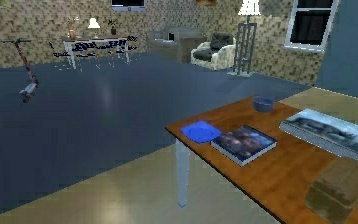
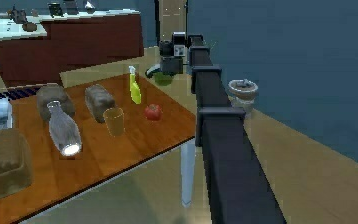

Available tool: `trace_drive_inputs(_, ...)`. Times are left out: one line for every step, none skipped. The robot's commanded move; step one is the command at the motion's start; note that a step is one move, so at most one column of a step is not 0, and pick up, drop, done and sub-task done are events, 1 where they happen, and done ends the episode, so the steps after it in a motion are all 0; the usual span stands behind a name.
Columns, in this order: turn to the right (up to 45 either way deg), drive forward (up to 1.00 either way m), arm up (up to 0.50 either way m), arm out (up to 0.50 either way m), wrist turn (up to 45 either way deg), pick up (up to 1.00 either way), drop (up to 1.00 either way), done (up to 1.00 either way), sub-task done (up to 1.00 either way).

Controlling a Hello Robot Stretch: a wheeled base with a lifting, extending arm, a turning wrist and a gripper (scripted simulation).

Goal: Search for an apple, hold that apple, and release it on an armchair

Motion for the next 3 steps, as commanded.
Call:
trace_drive_inputs(0.0, 0.0, 0.0, 0.0, -45.0, 0.0, 0.0, 0.0, 0.0)
trace_drive_inputs(0.0, 0.0, 0.0, 0.0, -45.0, 0.0, 0.0, 0.0, 0.0)
trace_drive_inputs(0.0, 0.0, 0.0, 0.0, -27.0, 0.0, 0.0, 0.0, 0.0)
